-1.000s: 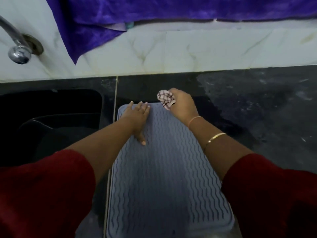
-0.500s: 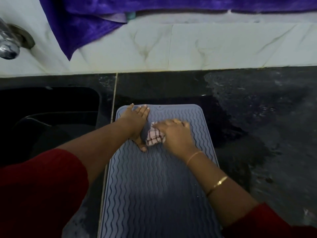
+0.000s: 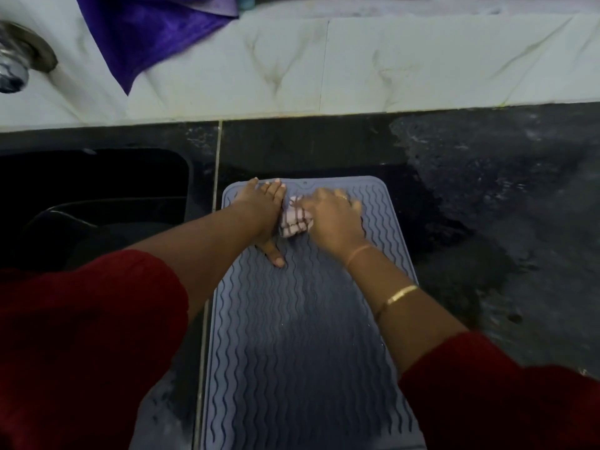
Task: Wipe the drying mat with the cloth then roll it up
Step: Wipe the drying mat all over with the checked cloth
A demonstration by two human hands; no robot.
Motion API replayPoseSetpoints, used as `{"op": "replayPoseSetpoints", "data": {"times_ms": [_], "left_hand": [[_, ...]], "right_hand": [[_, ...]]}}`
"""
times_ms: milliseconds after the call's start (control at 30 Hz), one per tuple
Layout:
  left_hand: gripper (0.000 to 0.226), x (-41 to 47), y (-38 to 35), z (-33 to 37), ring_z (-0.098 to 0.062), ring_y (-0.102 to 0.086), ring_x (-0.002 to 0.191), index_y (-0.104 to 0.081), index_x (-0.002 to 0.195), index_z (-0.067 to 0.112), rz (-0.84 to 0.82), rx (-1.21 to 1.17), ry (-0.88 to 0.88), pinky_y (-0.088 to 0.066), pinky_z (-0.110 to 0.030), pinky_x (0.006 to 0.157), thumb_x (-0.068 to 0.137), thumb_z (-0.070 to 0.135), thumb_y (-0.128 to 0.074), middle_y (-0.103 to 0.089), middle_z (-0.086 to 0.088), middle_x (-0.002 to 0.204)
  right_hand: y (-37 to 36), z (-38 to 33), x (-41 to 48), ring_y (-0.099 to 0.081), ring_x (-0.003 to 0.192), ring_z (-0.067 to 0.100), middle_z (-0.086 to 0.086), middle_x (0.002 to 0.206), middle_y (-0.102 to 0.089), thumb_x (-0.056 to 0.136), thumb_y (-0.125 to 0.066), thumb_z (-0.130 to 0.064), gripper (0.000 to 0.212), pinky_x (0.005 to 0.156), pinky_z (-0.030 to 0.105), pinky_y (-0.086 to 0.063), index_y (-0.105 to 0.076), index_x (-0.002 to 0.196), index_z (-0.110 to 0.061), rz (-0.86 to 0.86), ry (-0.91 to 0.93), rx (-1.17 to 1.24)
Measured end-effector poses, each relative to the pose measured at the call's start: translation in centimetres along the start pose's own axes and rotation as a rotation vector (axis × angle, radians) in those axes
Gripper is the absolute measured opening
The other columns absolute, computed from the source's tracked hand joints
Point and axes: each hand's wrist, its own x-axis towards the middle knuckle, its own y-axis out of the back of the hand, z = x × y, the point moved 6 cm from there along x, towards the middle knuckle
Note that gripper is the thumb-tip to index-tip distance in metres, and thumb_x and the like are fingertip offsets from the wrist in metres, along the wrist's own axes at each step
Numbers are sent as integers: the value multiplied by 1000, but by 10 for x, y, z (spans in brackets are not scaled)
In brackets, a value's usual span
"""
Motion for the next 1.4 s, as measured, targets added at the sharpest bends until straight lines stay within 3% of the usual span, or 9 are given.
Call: {"op": "replayPoseSetpoints", "data": {"times_ms": [267, 400, 600, 767, 867, 933, 1033, 1167, 1400], "left_hand": [[151, -3, -2, -5, -23, 9, 146, 18, 146, 4, 57, -49, -7, 11, -42, 114, 44, 85, -60, 14, -9, 157], [151, 1, -3, -7, -22, 10, 146, 18, 147, 8, 72, -66, -12, 10, -44, 115, 43, 88, -57, 15, -8, 158], [149, 6, -2, -7, -21, 12, 145, 20, 146, 10, 29, -37, -10, 12, -44, 114, 43, 90, -53, 17, -7, 157], [146, 1, 0, -8, -21, 10, 146, 18, 147, 6, 56, -52, -11, 11, -44, 115, 49, 85, -57, 15, -9, 157], [147, -2, 0, -9, -21, 11, 146, 18, 146, 6, 37, -67, -6, 13, -44, 114, 48, 86, -57, 15, -8, 157], [147, -2, 0, -8, -21, 11, 146, 18, 146, 6, 28, -48, 5, 13, -46, 114, 48, 86, -56, 15, -8, 157], [145, -1, 1, -1, -25, 7, 146, 18, 147, 7, 53, -50, 18, 6, -50, 116, 51, 82, -60, 14, -11, 158], [122, -2, -10, -1, -32, -1, 146, 15, 148, 21, 125, -167, -22, -6, -52, 115, 69, 64, -67, 10, -15, 157], [124, -8, -18, -5, -31, 3, 146, 14, 149, 26, 101, -247, -25, 6, -53, 114, 63, 75, -61, 11, -11, 158]], "right_hand": [[-4, -6, -95, -43, 110, 21, -10, 109, -56, 77, -62, -20, 42, 85, 38, -23, -60, 112, -43, -60, 98, 80], [16, 2, -24, -49, 113, 25, -2, 112, -60, 81, -61, -19, 33, 96, 55, -37, -61, 108, -37, -39, 30, 238], [3, -13, 13, -40, 123, 32, 5, 122, -51, 84, -56, -18, 37, 98, 58, -28, -57, 118, -32, -95, -21, -48], [-4, -5, -81, -41, 112, 22, -5, 109, -53, 81, -60, -20, 38, 86, 39, -25, -59, 114, -39, -62, 97, 10], [-4, -7, -116, -41, 105, 18, -6, 104, -54, 80, -61, -23, 38, 82, 37, -27, -59, 112, -43, -194, 159, 84], [5, -7, -109, -51, 93, 17, 0, 96, -63, 77, -64, -18, 26, 83, 40, -42, -69, 101, -28, -321, 188, 237], [24, -6, -65, -61, 89, 23, 10, 94, -68, 77, -63, -9, 17, 83, 48, -51, -69, 93, -10, -194, 126, 385], [10, -19, -37, -46, 116, 29, 5, 114, -57, 81, -60, -18, 31, 96, 50, -37, -62, 110, -27, -112, 13, 100], [-7, -11, -159, -40, 111, 20, -7, 108, -56, 79, -59, -18, 44, 84, 32, -15, -59, 114, -45, -73, 146, 107]]}}
